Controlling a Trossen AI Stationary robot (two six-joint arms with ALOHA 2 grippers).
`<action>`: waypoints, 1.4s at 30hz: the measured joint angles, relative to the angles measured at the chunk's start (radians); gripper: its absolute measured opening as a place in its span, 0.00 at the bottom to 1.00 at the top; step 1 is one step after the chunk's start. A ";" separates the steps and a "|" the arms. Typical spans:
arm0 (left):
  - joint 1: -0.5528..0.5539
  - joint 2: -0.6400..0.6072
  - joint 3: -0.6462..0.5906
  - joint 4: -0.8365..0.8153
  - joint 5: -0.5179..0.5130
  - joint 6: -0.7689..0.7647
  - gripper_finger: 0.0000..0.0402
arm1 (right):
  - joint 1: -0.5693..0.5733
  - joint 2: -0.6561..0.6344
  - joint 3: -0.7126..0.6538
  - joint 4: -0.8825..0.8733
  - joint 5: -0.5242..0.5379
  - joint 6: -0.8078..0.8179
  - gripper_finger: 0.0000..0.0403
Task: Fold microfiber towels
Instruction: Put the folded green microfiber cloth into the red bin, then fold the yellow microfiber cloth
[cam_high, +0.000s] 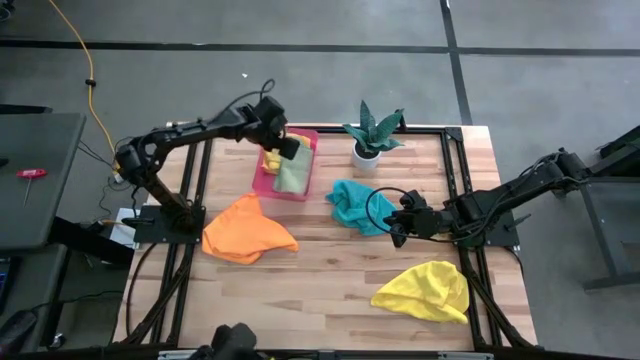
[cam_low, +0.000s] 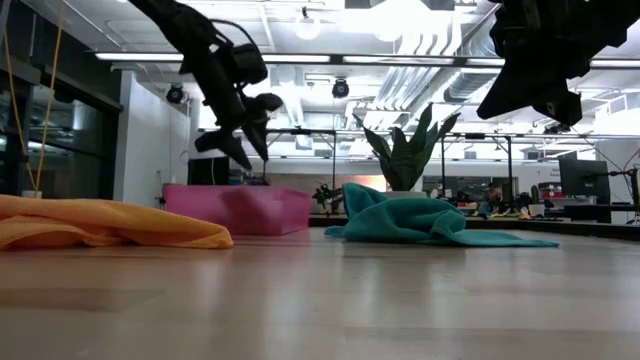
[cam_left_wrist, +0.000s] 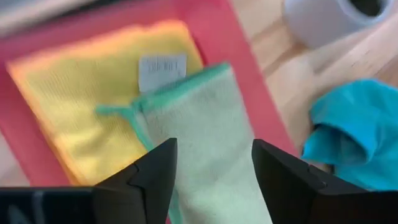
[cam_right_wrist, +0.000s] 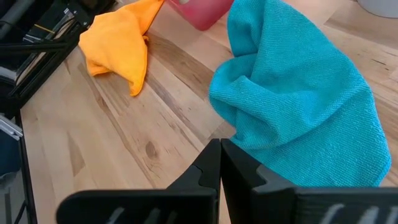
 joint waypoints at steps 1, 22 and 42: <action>0.006 -0.005 0.013 -0.003 -0.001 0.013 0.50 | 0.000 0.000 0.000 0.000 0.000 0.000 0.00; -0.259 -0.027 -0.264 0.138 -0.014 0.159 0.00 | -0.001 0.000 0.000 0.003 -0.003 0.013 0.00; -0.194 -0.091 -0.038 -0.164 0.027 0.425 0.00 | -0.001 0.000 0.000 0.027 -0.003 0.007 0.00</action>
